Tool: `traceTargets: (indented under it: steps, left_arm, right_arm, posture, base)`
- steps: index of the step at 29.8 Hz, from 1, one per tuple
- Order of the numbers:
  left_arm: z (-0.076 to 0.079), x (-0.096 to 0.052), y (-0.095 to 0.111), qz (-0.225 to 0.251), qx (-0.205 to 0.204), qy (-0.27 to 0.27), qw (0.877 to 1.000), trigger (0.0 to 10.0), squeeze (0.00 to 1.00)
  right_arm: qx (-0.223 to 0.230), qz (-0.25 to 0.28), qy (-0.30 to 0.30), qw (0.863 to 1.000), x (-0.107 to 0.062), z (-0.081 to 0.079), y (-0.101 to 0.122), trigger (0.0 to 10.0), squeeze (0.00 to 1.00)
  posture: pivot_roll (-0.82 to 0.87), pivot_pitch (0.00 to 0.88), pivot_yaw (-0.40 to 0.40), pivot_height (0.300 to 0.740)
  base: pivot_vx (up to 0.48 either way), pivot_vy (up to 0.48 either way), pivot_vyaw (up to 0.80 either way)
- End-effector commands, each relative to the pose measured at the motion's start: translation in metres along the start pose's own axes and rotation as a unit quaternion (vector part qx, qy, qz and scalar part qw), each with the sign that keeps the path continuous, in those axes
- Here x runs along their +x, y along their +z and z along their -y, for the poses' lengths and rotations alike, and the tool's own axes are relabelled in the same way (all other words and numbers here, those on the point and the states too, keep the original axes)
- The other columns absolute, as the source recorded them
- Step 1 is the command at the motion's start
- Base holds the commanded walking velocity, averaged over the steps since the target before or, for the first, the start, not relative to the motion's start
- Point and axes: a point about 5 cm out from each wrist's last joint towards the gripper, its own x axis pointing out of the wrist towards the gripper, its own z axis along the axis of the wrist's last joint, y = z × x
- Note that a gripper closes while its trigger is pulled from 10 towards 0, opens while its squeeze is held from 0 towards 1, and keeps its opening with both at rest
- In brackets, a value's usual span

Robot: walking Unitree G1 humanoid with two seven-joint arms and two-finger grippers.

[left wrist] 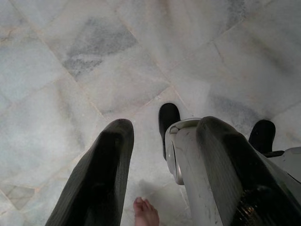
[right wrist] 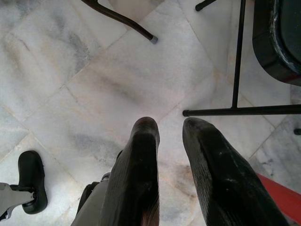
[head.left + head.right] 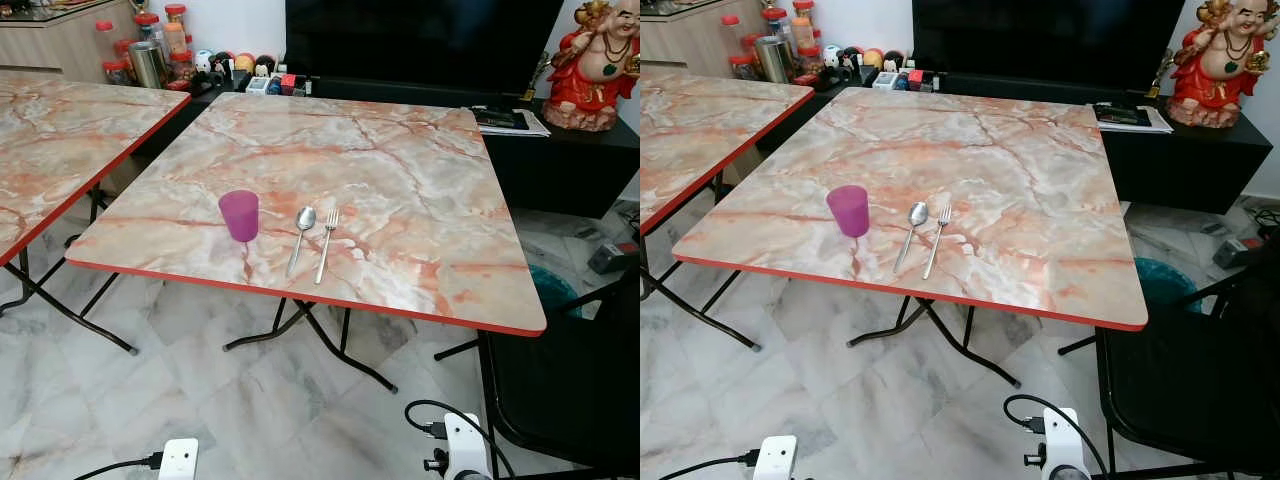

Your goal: Setting the table

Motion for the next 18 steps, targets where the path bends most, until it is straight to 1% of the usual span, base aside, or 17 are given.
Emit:
traceTargets:
  steps: [1,9,10,11,12,18]
  left_arm:
    - [-0.0018,-0.0009,-0.0036,-0.003,0.001,0.003,1.0,10.0,0.0]
    - [-0.0018,-0.0009,-0.0036,-0.003,0.001,0.003,1.0,10.0,0.0]
    - [-0.0023,-0.001,-0.0039,-0.003,0.002,0.003,1.0,10.0,0.0]
    - [-0.0013,-0.0009,-0.0007,0.014,-0.015,0.006,1.0,10.0,0.0]
    - [-0.0002,-0.001,0.0033,0.035,-0.036,0.012,0.999,10.0,0.0]
    - [0.0005,-0.001,0.0042,0.04,-0.041,0.012,0.998,10.0,0.0]
  right_arm:
    - [0.008,0.003,0.0,1.0,-0.0002,0.0007,-0.0004,10.0,0.0]
    - [0.008,0.003,0.0,1.0,-0.0002,0.0007,-0.0004,10.0,0.0]
    - [0.012,0.002,-0.002,1.0,-0.0003,0.0004,-0.0011,10.0,0.0]
    - [0.015,0.005,0.009,1.0,0.0,0.0,0.001,10.0,0.0]
    - [0.017,0.01,0.023,1.0,0.0003,-0.0002,0.0039,10.0,0.0]
    - [0.015,0.011,0.026,0.999,0.0003,0.0001,0.0046,10.0,0.0]
  posture:
    - [0.05,0.0,-0.028,0.74]
    - [0.05,0.0,-0.028,0.74]
    - [0.0,0.0,0.0,0.74]
    - [0.04,0.0,-0.035,0.74]
    - [0.04,0.0,-0.035,0.74]
    - [0.04,0.0,-0.036,0.74]
  base:
    - [0.0,0.0,0.0]
    - [0.0,0.0,0.0]
    - [0.0,0.0,0.0]
    - [0.0,0.0,0.0]
    - [0.0,0.0,0.0]
    - [0.0,0.0,0.0]
